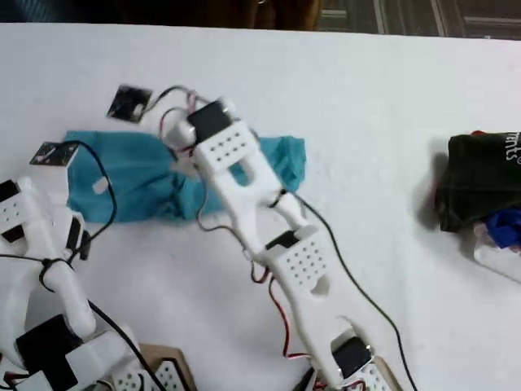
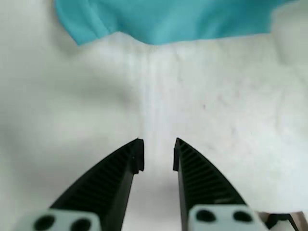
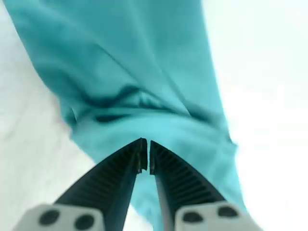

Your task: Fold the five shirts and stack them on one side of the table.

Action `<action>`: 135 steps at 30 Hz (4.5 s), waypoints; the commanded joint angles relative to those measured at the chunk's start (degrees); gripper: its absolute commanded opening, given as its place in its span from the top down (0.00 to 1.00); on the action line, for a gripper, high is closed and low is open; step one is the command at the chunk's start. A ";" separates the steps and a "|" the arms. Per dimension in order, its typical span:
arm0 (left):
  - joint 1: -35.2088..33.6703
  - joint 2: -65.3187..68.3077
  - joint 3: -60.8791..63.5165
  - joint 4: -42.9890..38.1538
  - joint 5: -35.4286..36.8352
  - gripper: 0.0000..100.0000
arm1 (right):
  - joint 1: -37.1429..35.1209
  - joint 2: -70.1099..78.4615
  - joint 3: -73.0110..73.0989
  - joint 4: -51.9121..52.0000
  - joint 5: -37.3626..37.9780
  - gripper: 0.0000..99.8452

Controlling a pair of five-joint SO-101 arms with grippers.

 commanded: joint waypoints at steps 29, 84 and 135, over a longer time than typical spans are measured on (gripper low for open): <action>-16.97 -1.93 -3.47 5.80 -0.18 0.87 | 33.98 -61.14 67.60 1.71 -1.76 0.98; 18.81 63.47 -86.37 25.14 42.46 0.97 | 37.41 -93.49 88.53 -2.86 6.24 0.98; 20.57 38.42 -85.32 24.79 13.19 0.71 | 46.02 -92.97 88.88 -9.89 6.15 0.98</action>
